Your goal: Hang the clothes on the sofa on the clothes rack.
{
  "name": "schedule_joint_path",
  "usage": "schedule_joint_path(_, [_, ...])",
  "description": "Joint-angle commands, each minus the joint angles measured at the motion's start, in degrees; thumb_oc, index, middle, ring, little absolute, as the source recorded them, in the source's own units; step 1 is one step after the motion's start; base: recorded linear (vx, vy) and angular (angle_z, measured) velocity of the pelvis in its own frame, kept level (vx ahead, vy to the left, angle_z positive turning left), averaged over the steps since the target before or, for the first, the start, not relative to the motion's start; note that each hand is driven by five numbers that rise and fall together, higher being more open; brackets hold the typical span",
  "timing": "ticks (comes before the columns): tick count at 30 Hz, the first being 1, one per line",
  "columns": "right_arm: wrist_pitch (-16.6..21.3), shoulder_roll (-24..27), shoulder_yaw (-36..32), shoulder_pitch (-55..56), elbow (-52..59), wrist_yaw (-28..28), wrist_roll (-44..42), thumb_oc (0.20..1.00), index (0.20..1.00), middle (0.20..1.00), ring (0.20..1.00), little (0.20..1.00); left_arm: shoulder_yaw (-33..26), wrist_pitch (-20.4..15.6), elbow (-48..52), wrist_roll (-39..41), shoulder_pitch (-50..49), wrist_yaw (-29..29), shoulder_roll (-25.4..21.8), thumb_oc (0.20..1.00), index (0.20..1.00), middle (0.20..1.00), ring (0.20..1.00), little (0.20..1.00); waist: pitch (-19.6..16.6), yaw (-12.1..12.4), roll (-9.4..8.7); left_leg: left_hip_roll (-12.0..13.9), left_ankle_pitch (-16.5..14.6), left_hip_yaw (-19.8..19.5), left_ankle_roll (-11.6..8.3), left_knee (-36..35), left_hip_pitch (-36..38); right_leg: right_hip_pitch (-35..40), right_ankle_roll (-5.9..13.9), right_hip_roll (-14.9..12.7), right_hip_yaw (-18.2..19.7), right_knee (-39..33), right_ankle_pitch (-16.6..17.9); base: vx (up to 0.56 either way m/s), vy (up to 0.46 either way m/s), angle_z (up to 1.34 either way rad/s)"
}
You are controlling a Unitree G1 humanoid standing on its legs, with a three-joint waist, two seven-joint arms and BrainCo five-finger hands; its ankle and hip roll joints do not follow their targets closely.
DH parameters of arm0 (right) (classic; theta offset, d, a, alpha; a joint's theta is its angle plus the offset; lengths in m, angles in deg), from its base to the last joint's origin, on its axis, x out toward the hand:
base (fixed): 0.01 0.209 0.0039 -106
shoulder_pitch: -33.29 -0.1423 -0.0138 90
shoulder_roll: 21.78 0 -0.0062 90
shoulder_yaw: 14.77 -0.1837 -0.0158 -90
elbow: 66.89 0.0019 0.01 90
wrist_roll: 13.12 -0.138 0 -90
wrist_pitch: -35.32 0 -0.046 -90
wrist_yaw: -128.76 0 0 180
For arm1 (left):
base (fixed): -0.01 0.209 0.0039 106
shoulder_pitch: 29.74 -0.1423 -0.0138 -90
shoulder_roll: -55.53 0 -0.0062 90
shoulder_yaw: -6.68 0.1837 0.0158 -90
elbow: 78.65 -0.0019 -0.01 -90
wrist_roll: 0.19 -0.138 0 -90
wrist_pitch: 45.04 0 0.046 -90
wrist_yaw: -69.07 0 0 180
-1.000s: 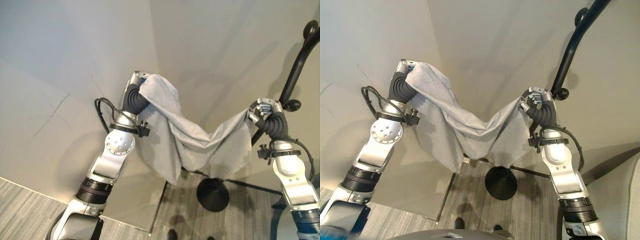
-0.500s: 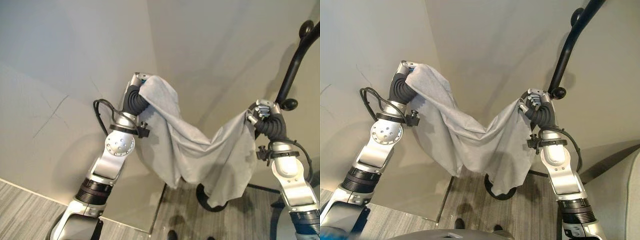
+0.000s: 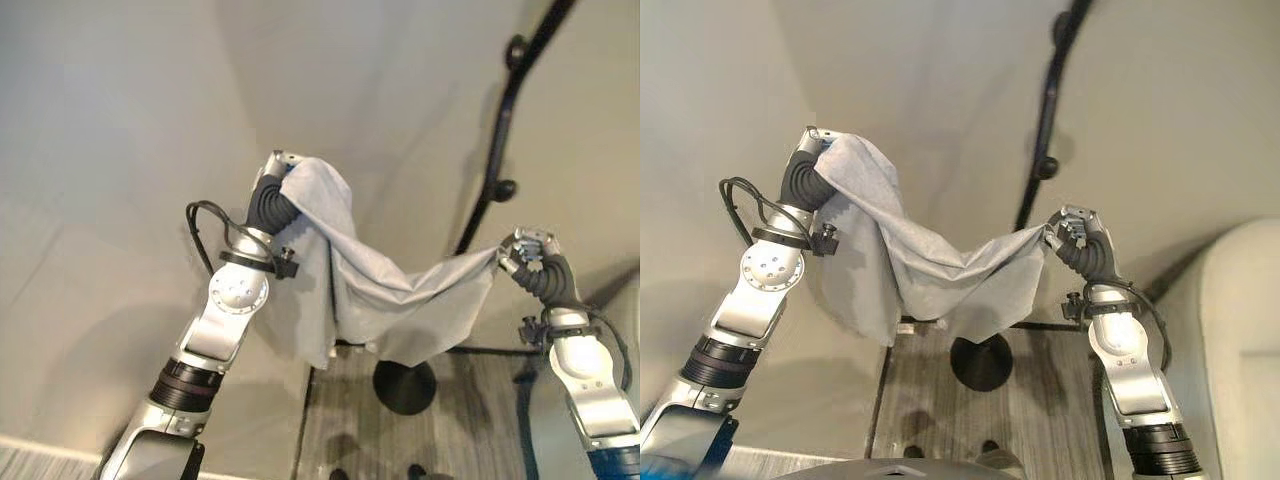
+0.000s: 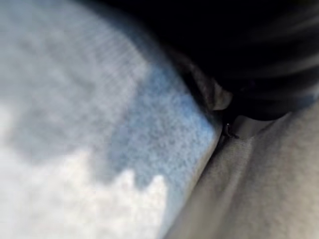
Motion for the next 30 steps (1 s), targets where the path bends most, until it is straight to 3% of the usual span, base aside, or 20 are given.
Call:
schedule_joint_path(1, [3.3,-0.7,-2.9,-2.6,0.2,0.1,-0.9,0.200,0.200,0.200,0.200,0.200,-1.2,-3.2,0.0,-0.7,2.5,0.2,-1.7,0.200,0.200,0.200,0.200,0.200,-2.0,1.0,0.22,1.5,-9.2,2.4,-0.27,0.7,7.2,-6.4,4.66,-3.2,-0.1,3.6,6.1,-0.01,0.028,-0.65])
schedule_joint_path(4, [3.4,-0.7,-3.4,-1.8,0.1,0.5,-0.5,0.200,0.200,0.200,0.200,0.200,-0.8,-3.2,-0.2,-0.5,2.7,0.2,-1.4,0.200,0.200,0.200,0.200,0.200,-1.2,-0.1,0.34,1.6,-9.2,4.1,-0.06,0.7,7.8,-7.8,5.09,-2.9,0.2,5.0,7.2,-0.04,0.006,-0.58])
schedule_joint_path(6, [3.5,-0.3,-4.1,-2.2,0.0,1.1,-0.1,0.200,0.200,0.200,0.200,0.200,-0.5,-3.2,-0.1,-0.4,3.4,0.3,-1.5,0.200,0.200,0.200,0.200,0.200,0.0,0.5,0.81,2.3,-9.5,5.9,0.00,0.7,7.9,-9.1,4.92,-4.2,-4.4,7.5,7.0,-0.10,-0.053,-0.58])
schedule_joint_path(8, [3.5,0.0,-4.4,-2.9,0.1,1.7,0.3,0.200,0.200,0.200,0.200,0.200,-0.1,-3.0,-0.1,-0.2,4.5,0.3,-2.0,0.200,0.200,0.200,0.200,0.200,0.2,1.1,0.97,3.2,-8.8,8.1,-0.64,0.7,7.4,-9.2,3.45,-7.6,-11.6,8.3,7.8,-0.08,-0.121,-1.07])
schedule_joint_path(9, [3.3,0.2,-4.5,-3.4,0.0,1.9,0.6,0.200,0.200,0.200,0.200,0.200,0.1,-3.0,-0.2,-0.2,4.8,0.3,-2.0,0.200,0.200,0.200,0.200,0.200,-0.1,1.1,0.95,3.7,-9.0,9.4,-1.01,0.8,7.8,-8.5,3.66,-10.1,-14.4,8.3,8.8,-0.01,-0.253,-0.65])
schedule_joint_path(10, [3.2,0.3,-4.9,-3.8,-0.2,2.2,0.6,0.200,0.200,0.200,0.200,0.200,0.0,-3.2,-0.2,0.0,4.9,0.4,-2.1,0.200,0.200,0.200,0.200,0.200,-0.4,1.2,0.43,4.2,-8.6,10.1,-1.61,0.7,7.7,-8.8,4.15,-12.0,-14.8,7.3,11.1,0.04,-0.278,-0.51])
schedule_joint_path(12, [2.9,0.4,-5.8,-4.1,-0.3,2.6,0.6,0.200,0.200,0.200,0.200,0.200,-0.3,-3.5,0.0,0.2,4.7,0.3,-2.3,0.200,0.200,0.200,0.200,0.200,-1.0,1.4,-0.32,5.2,-8.6,9.6,-2.73,0.7,7.4,-9.1,5.09,-12.7,-13.2,3.2,13.0,0.09,-0.369,-0.47])
schedule_joint_path(13, [2.8,0.5,-6.6,-3.7,-0.4,3.0,0.7,0.200,0.200,0.200,0.200,0.200,-0.5,-3.8,0.1,0.5,4.7,0.0,-2.7,0.200,0.200,0.200,0.200,0.200,-1.3,1.1,-1.20,5.9,-8.4,8.4,-3.99,0.7,7.3,-9.6,5.74,-11.8,-9.6,0.8,13.0,0.22,-0.583,-0.15])
schedule_joint_path(14, [3.0,0.6,-7.1,-3.0,-0.1,2.7,0.3,0.200,0.200,0.200,0.200,0.200,-0.8,-3.7,-0.2,0.6,4.1,0.0,-2.5,0.200,0.200,0.200,0.200,0.200,-2.5,2.1,-2.52,7.5,-7.7,7.8,-5.84,0.7,7.6,-7.9,5.83,-10.3,-9.1,-1.1,11.9,0.22,-0.551,0.08])
schedule_joint_path(17, [3.4,2.1,-7.7,-3.5,0.1,2.5,-0.4,0.200,0.200,0.200,0.200,0.200,-0.8,-3.5,-0.2,1.4,3.8,0.1,-2.0,0.200,0.200,0.200,0.200,0.200,-3.4,2.3,-2.00,11.7,-5.8,6.3,-8.17,0.7,6.5,-5.4,5.19,-7.2,-12.0,-2.9,9.4,0.09,-0.437,0.20])
schedule_joint_path(22, [4.8,4.8,-6.7,-5.1,0.5,2.4,-2.7,0.200,0.200,0.200,0.200,0.200,-2.0,-3.1,0.4,2.9,3.1,0.3,-1.0,0.200,0.200,0.200,0.200,0.200,-3.6,3.4,-0.18,18.2,-1.3,3.9,-11.16,0.9,4.5,-1.8,0.86,-0.7,-15.7,-3.1,3.3,0.06,-0.306,0.43])
schedule_joint_path(24, [4.9,5.1,-6.8,-5.1,0.6,2.6,-2.8,0.200,0.200,0.200,0.200,0.200,-1.8,-3.1,0.5,3.3,3.2,0.3,-0.7,0.200,0.200,0.200,0.200,0.200,-3.2,3.7,-0.36,18.6,-0.6,4.0,-11.25,1.5,3.9,-1.3,0.45,-0.4,-16.2,-3.1,2.8,-0.03,-0.096,0.48])
schedule_joint_path(25, [4.8,6.0,-7.2,-5.0,0.8,3.1,-2.5,0.200,0.200,0.200,0.200,0.200,-1.2,-3.3,0.1,4.5,3.8,0.0,0.5,0.200,0.200,0.200,0.200,0.200,-1.8,4.3,-1.02,17.7,-0.6,3.2,-10.97,6.4,0.0,0.1,-0.32,-1.0,-19.2,-3.1,1.6,-0.11,-0.084,0.72])
schedule_joint_path(27, [4.8,6.1,-6.7,-5.4,1.0,2.7,-2.5,0.200,0.200,0.200,0.200,0.200,-1.3,-3.1,0.0,4.2,3.7,-0.1,1.2,0.200,0.200,0.200,0.200,0.200,-1.2,5.2,-0.90,15.6,-1.9,-0.3,-10.39,5.7,-1.4,0.3,-0.07,-1.3,-19.4,-3.1,1.9,-0.06,0.007,0.72])
schedule_joint_path(30, [4.7,5.6,-6.3,-6.1,0.5,2.4,-2.6,0.200,0.200,0.200,0.200,0.200,-1.4,-3.4,0.7,4.0,2.4,0.3,1.1,0.200,0.200,0.200,0.200,0.200,-2.2,5.1,-0.60,14.0,-2.4,-1.4,-9.81,2.5,0.1,0.5,0.44,-2.3,-20.2,-3.1,2.7,0.06,0.090,0.22])
